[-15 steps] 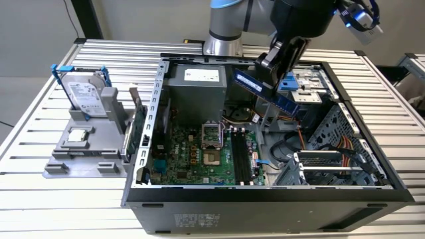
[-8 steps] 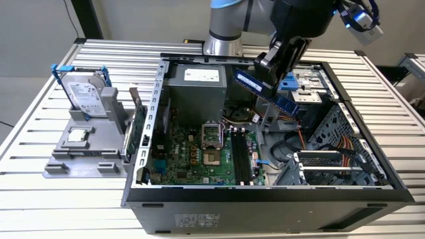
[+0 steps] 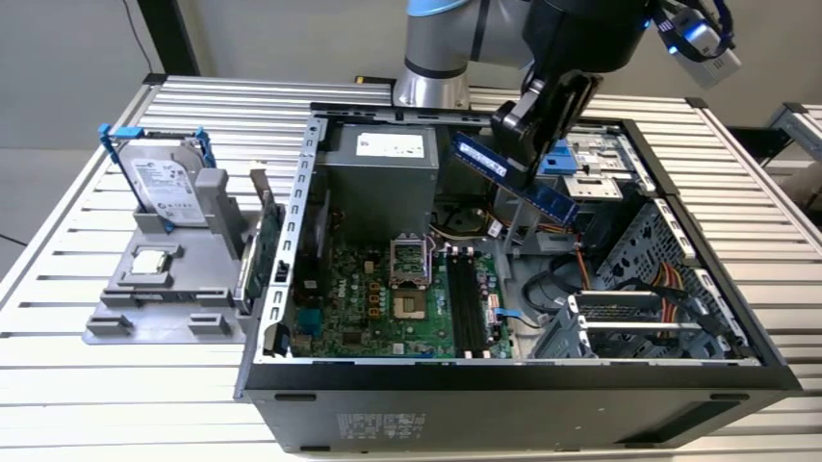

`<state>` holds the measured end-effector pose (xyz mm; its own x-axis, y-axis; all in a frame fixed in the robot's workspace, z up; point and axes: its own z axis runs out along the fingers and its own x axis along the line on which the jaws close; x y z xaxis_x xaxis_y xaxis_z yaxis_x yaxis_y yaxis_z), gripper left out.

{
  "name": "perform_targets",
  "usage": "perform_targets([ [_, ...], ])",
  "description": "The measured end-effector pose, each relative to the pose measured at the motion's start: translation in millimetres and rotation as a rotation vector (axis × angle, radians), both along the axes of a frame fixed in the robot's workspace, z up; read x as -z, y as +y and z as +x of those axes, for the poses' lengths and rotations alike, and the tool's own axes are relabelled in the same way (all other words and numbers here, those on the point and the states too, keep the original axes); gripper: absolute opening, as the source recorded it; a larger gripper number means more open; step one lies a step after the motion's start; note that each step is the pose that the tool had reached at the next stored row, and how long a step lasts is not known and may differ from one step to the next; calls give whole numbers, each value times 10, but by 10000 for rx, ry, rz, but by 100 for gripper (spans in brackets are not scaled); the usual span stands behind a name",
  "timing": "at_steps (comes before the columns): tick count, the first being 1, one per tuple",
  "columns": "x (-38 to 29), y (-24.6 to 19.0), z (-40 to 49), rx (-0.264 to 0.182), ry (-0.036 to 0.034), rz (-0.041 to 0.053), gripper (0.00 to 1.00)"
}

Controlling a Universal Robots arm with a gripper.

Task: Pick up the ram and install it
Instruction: 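Insert the ram into the slot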

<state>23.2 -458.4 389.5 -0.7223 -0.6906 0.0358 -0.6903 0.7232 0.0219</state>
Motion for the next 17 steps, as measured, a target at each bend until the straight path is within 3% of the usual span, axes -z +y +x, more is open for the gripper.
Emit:
perform_targets([
  [17,0,0,0,1921,0,0,0],
])
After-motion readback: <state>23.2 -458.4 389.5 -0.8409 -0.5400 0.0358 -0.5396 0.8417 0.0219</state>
